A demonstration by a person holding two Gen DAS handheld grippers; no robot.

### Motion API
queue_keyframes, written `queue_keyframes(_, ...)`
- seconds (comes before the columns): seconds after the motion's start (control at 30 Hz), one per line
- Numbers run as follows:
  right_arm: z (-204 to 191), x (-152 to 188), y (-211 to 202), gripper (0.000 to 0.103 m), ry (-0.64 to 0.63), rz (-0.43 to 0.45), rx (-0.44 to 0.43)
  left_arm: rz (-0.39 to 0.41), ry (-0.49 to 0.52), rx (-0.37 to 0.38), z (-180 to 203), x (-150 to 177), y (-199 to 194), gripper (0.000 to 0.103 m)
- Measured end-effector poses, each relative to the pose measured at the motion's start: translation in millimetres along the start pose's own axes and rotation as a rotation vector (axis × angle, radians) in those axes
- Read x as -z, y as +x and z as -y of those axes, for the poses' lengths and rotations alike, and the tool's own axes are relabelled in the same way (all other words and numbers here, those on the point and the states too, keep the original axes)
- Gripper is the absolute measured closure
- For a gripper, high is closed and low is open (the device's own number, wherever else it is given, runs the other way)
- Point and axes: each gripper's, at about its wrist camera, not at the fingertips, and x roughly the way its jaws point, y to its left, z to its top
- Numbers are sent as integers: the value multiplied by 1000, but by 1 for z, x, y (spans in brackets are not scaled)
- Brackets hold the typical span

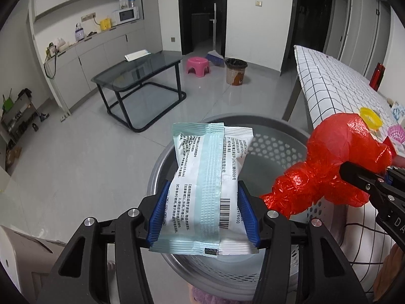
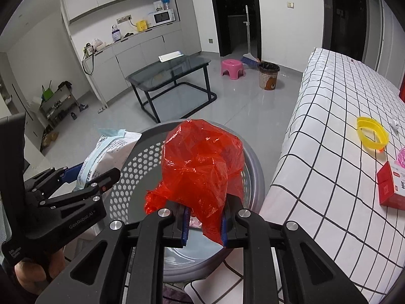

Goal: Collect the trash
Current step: 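Carry the wipe pack and red bag over the basket and release both, then return to the table and grasp the pink shuttlecock with the right tool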

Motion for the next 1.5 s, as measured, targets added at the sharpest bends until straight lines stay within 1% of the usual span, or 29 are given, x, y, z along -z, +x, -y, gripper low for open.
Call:
queue_keyframes(0.1,-1,0,2,84,-5,0,3,-3,-5,1,-1,-1,1,49)
queue_keyframes(0.13,-2,-1,2,79,-8,2,6,0,-7,3,-2,-1,0,45)
queue_keyframes(0.17,0,-1,2,72,-9,4,8,3,-10,6,-2,0,-2,41)
queue_keyframes(0.2,1,-2,1,69,-10,10,10,9,-14,6,-2,-1,-3,35)
queue_keyframes(0.23,1,-2,-1,63,-10,18,10,15,-17,5,-3,-1,-4,32)
queue_keyframes(0.27,0,-2,-2,60,-11,22,11,19,-20,7,-4,-1,-6,32)
queue_keyframes(0.57,2,0,-9,59,-1,38,11,15,-19,4,0,1,-12,31)
queue_keyframes(0.93,7,5,-29,59,11,73,6,34,-6,0,4,0,-27,31)
queue_keyframes(1.1,18,13,-48,59,33,103,19,54,8,17,20,0,-39,31)
queue_keyframes(1.2,27,20,-62,57,54,125,35,69,25,36,34,0,-47,31)
queue_keyframes(1.37,57,38,-93,56,109,166,85,90,68,87,67,0,-59,29)
queue_keyframes(1.5,89,55,-119,55,161,192,147,99,101,135,95,2,-65,29)
